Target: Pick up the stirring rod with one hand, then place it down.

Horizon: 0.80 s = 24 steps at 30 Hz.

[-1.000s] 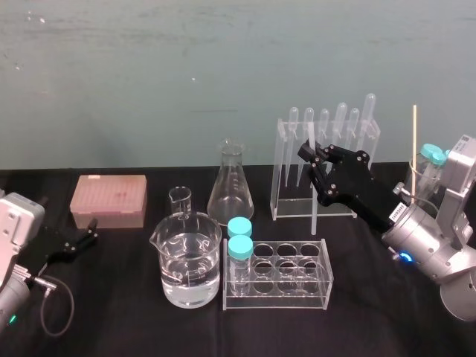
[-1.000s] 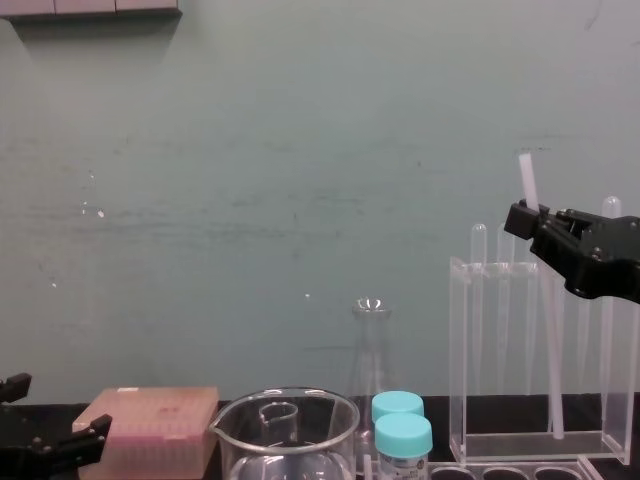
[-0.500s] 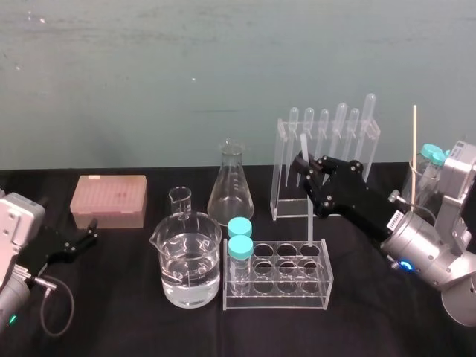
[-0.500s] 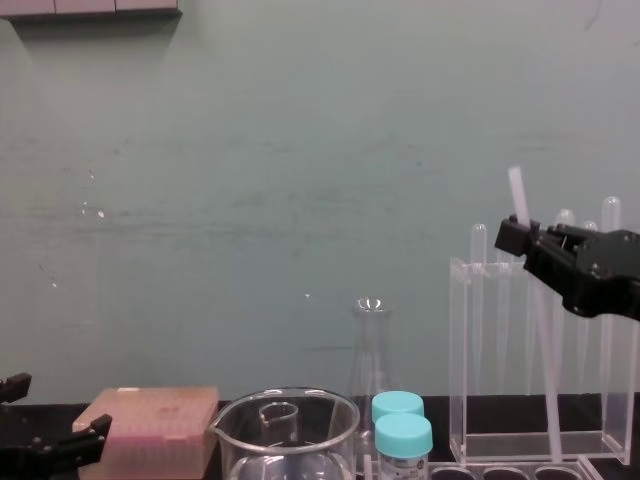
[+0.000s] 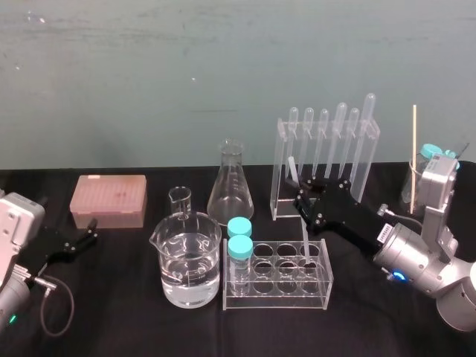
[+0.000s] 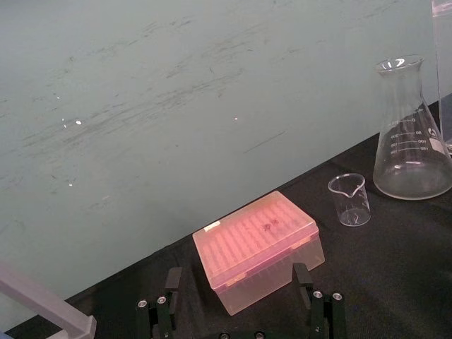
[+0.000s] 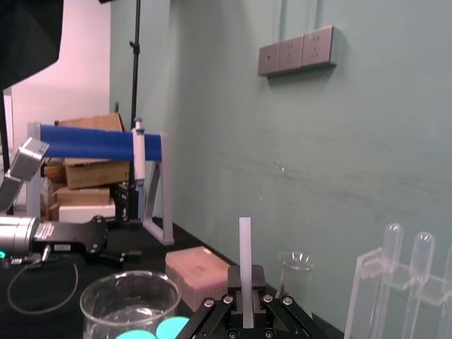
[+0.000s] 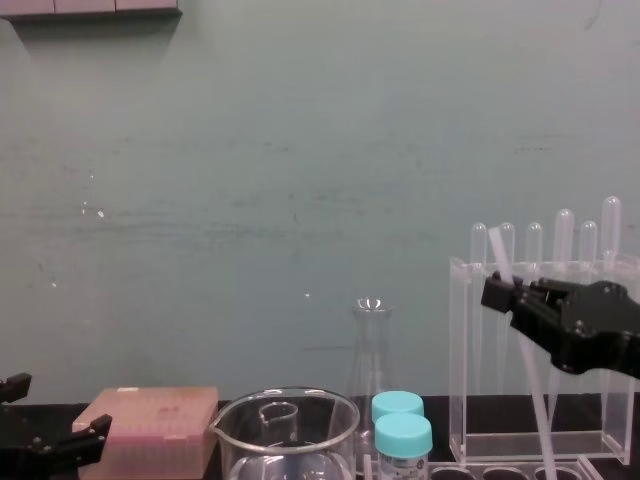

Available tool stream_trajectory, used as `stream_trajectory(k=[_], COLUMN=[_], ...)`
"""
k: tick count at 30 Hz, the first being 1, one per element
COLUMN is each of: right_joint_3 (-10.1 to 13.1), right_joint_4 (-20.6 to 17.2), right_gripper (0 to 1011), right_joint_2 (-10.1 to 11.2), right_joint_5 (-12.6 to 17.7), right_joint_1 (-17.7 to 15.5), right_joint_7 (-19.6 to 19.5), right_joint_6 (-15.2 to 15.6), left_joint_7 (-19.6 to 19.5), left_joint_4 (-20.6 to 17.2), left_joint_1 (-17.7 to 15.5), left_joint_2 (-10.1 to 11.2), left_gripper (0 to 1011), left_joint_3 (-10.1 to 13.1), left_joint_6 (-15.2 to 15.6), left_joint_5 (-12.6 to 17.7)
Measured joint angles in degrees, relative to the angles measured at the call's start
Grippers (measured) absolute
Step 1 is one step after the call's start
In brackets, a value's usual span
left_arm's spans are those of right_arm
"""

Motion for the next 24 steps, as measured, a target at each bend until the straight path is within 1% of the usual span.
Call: stream_trajectory(k=[6,12,24], right_joint_3=[-1.0,-1.8,-1.8], right_joint_4=[1.7,2.6,2.7], right_gripper=[69,70,69], right_joint_2=[0.1,0.1,0.1], right_joint_5=[-0.9,-1.8,-1.8], right_joint_1=[0.9,1.5,1.6], right_joint_7=[0.3,-0.2,-0.4], right_joint_6=[0.9,2.2,2.3], left_joint_7=[0.0,0.0,0.0], left_joint_4=[0.0,0.0,0.0], left_joint_1=[0.0,0.0,0.0], left_joint_2=[0.0,0.0,0.0], left_gripper=[1000,1000,1000], left_joint_3=[0.0,0.0,0.0], left_joint_6=[0.0,0.0,0.0], left_joint_5=[0.0,0.0,0.0])
